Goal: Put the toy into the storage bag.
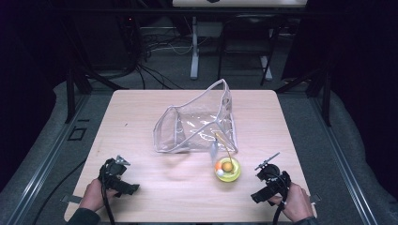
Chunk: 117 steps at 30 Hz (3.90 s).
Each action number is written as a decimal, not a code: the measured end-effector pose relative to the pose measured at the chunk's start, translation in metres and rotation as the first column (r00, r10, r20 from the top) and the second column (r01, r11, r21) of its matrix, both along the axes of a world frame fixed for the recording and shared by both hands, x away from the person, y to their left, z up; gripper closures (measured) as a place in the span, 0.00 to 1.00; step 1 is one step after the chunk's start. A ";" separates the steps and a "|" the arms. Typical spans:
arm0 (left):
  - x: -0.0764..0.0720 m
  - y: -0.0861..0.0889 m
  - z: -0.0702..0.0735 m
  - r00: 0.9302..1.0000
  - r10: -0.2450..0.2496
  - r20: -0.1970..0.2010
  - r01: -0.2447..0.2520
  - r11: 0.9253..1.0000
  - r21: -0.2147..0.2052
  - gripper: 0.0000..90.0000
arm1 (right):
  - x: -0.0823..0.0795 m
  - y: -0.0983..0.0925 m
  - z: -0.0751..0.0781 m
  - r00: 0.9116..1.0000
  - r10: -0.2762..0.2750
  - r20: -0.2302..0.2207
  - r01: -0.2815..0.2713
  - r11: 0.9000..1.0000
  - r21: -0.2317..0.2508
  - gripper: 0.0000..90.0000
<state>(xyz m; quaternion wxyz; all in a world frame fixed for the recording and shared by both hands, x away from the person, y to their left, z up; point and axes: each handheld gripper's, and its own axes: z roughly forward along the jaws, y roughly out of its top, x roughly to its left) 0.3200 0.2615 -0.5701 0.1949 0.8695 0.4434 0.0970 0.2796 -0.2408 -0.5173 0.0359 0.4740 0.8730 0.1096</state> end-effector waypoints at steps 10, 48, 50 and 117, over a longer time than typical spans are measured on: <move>-0.001 0.000 -0.001 1.000 0.007 0.014 -0.007 1.000 -0.007 0.00 | 0.000 0.002 0.006 1.000 0.016 -0.002 -0.016 1.000 -0.008 0.10; 0.000 -0.001 -0.002 0.999 0.019 0.032 -0.018 1.000 -0.021 0.00 | 0.017 0.039 0.072 0.989 0.140 -0.035 -0.141 0.990 -0.024 0.09; 0.000 -0.001 -0.002 0.999 0.021 0.033 -0.020 1.000 -0.021 0.00 | 0.019 0.045 0.069 0.988 0.152 0.020 -0.152 0.987 0.040 0.09; -0.003 0.000 -0.003 0.999 0.029 0.046 -0.027 0.999 -0.032 0.00 | 0.069 0.126 0.119 0.931 0.364 0.003 -0.360 0.920 -0.154 0.95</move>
